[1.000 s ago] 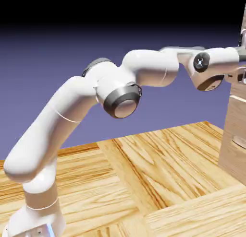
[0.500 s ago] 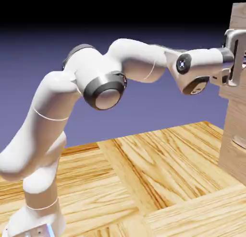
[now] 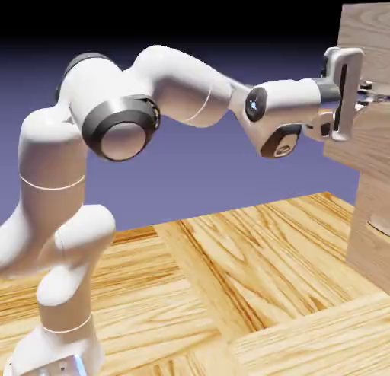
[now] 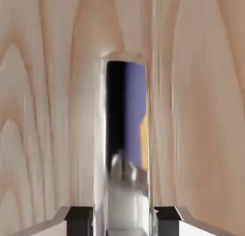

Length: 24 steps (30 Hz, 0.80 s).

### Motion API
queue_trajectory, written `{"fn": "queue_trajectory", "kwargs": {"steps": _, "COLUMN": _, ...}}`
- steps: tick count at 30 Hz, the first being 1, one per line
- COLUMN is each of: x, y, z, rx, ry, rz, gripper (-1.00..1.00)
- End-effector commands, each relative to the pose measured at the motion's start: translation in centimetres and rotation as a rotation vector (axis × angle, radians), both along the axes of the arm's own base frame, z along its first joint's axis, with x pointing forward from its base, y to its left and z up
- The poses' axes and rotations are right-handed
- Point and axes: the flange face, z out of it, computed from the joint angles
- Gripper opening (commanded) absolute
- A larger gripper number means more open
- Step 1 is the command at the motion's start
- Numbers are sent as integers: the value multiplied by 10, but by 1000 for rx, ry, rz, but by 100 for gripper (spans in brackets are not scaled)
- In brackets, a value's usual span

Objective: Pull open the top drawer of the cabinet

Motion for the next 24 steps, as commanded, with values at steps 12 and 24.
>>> {"fn": "queue_trajectory", "kwargs": {"steps": 12, "x": -57, "y": 0, "z": 0, "rx": 0, "ry": 1, "rz": 0, "gripper": -100}}
{"fn": "queue_trajectory", "kwargs": {"steps": 24, "x": -120, "y": -1, "z": -1, "rx": 4, "ry": 3, "rz": 1, "gripper": 100}}
